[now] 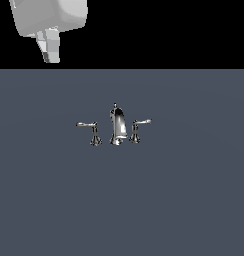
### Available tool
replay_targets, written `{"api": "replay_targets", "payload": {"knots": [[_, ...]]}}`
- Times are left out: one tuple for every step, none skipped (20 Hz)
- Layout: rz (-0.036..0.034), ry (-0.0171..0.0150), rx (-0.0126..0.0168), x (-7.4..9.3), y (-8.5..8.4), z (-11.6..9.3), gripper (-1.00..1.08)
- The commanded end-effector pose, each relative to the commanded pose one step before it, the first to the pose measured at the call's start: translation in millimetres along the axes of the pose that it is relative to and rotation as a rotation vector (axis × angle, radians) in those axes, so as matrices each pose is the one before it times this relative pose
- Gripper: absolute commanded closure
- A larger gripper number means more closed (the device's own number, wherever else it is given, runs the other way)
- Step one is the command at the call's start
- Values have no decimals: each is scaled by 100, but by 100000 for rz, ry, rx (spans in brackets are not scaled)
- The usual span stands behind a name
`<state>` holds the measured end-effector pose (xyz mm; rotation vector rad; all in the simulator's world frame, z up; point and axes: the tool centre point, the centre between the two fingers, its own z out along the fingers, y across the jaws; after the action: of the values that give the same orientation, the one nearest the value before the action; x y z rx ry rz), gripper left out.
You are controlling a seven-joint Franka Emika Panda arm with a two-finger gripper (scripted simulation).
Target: Turn on the faucet by rotating a designated handle.
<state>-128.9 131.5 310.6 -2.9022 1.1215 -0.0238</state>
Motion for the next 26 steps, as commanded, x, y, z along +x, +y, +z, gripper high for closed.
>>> {"api": "replay_targets", "payload": {"knots": [[4508, -69, 46, 386, -1219, 1334, 108], [1691, -16, -29, 154, -460, 507, 108], [1670, -14, -30, 154, -453, 500, 108], [1647, -12, -31, 153, -446, 493, 108], [1625, -9, -33, 152, -440, 486, 108], [1604, -7, -34, 151, -434, 480, 108], [1585, -4, -37, 151, -428, 474, 108], [1568, -1, -39, 151, -422, 469, 108], [1554, 3, -42, 151, -418, 465, 108], [1540, 6, -45, 150, -414, 461, 108], [1532, 10, -48, 151, -410, 459, 108], [1526, 14, -52, 152, -408, 457, 108], [1523, 18, -56, 153, -406, 457, 108], [1524, 23, -60, 154, -406, 458, 108], [1530, 28, -65, 157, -406, 460, 108], [1539, 33, -69, 159, -408, 463, 108], [1554, 38, -74, 162, -411, 468, 108], [1572, 43, -79, 165, -416, 474, 108], [1597, 49, -85, 169, -421, 482, 108], [1628, 54, -90, 174, -429, 492, 108], [1662, 60, -95, 178, -438, 503, 108], [1705, 66, -101, 184, -449, 516, 108], [1754, 72, -106, 191, -461, 530, 108], [1809, 77, -112, 198, -476, 547, 108], [1874, 83, -117, 206, -493, 565, 108], [1941, 88, -122, 214, -511, 585, 108]]}}
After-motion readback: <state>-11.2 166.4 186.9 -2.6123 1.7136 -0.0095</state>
